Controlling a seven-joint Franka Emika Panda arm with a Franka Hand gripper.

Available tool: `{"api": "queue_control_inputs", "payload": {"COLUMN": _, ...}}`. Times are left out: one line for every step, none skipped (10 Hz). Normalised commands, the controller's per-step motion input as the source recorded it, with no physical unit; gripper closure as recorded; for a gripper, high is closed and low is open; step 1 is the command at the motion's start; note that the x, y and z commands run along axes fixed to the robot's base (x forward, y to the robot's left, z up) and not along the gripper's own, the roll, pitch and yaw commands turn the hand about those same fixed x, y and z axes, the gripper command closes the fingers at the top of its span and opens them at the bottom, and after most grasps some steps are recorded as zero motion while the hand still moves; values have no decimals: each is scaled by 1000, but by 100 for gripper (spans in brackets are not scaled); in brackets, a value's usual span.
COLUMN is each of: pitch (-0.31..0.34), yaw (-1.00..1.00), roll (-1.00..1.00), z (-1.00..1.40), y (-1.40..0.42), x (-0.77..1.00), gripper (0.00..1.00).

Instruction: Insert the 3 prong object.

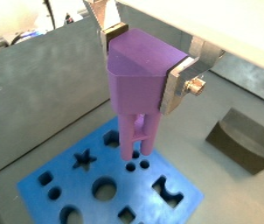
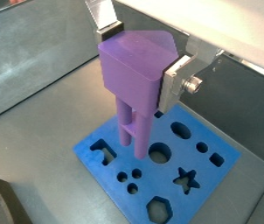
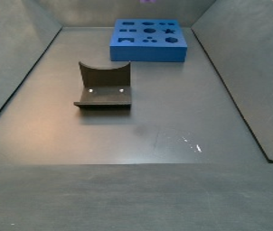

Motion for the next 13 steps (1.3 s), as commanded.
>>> {"api": "queue_control_inputs", "payload": {"pitch": 0, "yaw": -86, "roll": 17, "z": -1000, "y": 774, "x": 0, "gripper": 100}}
{"api": "queue_control_inputs", "payload": {"pitch": 0, "yaw": -89, "roll": 0, "z": -1000, "y": 669, "x": 0, "gripper": 100}}
{"api": "queue_control_inputs", "payload": {"pitch": 0, "yaw": -197, "roll": -53, "z": -1000, "y": 483, "x": 0, "gripper": 100}}
{"api": "queue_control_inputs", "payload": {"pitch": 0, "yaw": -237, "roll": -104, "z": -626, "y": 54, "x": -29, "gripper": 100}}
{"api": "queue_control_inputs", "payload": {"pitch": 0, "yaw": -203, "roll": -90, "z": -380, "y": -103, "x": 0, "gripper": 100}}
{"api": "queue_control_inputs", "payload": {"pitch": 0, "yaw": -71, "roll": 0, "z": -346, "y": -374, "x": 111, "gripper": 100}}
{"api": "queue_control_inputs", "payload": {"pitch": 0, "yaw": 0, "roll": 0, "z": -274, "y": -366, "x": 31, "gripper": 100}}
{"api": "queue_control_inputs", "payload": {"pitch": 0, "yaw": 40, "roll": 0, "z": -123, "y": -229, "x": 0, "gripper": 100}}
{"api": "queue_control_inputs", "payload": {"pitch": -27, "yaw": 29, "roll": -29, "z": -120, "y": -111, "x": 0, "gripper": 100}}
{"api": "queue_control_inputs", "payload": {"pitch": 0, "yaw": 0, "roll": 0, "z": -271, "y": 0, "x": 80, "gripper": 100}}
{"api": "queue_control_inputs", "payload": {"pitch": 0, "yaw": 0, "roll": 0, "z": -337, "y": 0, "x": 49, "gripper": 100}}
{"api": "queue_control_inputs", "payload": {"pitch": 0, "yaw": 0, "roll": -10, "z": -394, "y": 0, "x": 86, "gripper": 100}}
{"api": "queue_control_inputs", "payload": {"pitch": -7, "yaw": 0, "roll": -17, "z": -406, "y": 11, "x": 0, "gripper": 100}}
